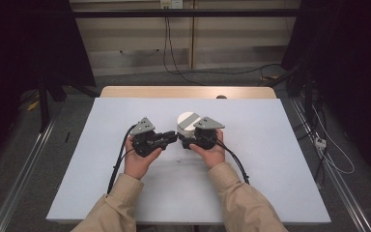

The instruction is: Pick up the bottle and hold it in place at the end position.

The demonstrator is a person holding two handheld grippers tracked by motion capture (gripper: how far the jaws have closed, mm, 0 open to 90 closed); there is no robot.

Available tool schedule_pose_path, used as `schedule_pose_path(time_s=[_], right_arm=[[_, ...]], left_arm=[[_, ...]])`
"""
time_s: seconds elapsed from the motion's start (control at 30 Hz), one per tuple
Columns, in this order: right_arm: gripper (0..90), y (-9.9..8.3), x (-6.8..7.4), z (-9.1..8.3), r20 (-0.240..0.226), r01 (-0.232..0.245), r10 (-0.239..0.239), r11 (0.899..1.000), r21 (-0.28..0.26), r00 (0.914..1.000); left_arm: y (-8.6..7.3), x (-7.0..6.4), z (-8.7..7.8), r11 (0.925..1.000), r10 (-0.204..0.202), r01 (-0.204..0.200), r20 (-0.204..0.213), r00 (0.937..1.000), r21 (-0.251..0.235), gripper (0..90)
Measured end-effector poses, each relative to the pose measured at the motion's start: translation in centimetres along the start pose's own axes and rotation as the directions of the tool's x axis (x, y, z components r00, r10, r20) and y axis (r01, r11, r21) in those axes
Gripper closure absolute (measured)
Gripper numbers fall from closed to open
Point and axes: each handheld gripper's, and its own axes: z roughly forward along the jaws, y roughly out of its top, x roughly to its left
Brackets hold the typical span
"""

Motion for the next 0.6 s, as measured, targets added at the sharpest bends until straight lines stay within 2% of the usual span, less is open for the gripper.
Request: schedule_pose_path(time_s=[0.17, 0.3, 0.4, 0.47, 0.53, 0.6], right_arm=[[18.7, 0.0, 0.0, 0.0, 0.001, 0.001, -0.001, 1.000, 0.001, 1.0000], [18.7, 0.0, 0.0, 0.0, 0.001, 0.001, -0.001, 1.000, 0.001, 1.0000], [18.8, 0.0, 0.0, 0.0, 0.001, 0.001, -0.001, 1.000, 0.000, 1.0000], [18.7, 0.0, 0.0, 0.0, 0.002, 0.001, -0.001, 1.000, 0.000, 1.0000], [18.8, 0.0, 0.0, 0.0, 0.001, 0.001, -0.001, 1.000, 0.000, 1.0000], [18.8, 0.0, 0.0, 0.0, 0.001, 0.001, -0.001, 1.000, 0.000, 1.0000]], left_arm=[[0.3, -0.1, 0.3, 0.9998, -0.001, 0.001, 0.004, 1.0000, 0.022, 79.5], [0.6, 0.0, 0.4, 0.9990, 0.028, -0.027, -0.039, 0.9989, 0.037, 80.1], [0.8, 0.0, 0.4, 0.9983, 0.046, -0.044, -0.052, 0.9976, 0.039, 82.5], [0.9, 0.0, 0.5, 0.9980, 0.046, -0.045, -0.030, 0.9985, 0.046, 84.5], [1.1, -0.1, 0.5, 0.9976, 0.056, -0.055, -0.036, 0.9978, 0.042, 84.6], [1.2, 0.0, 0.5, 0.9983, 0.049, -0.047, -0.044, 0.9978, 0.033, 84.6]])
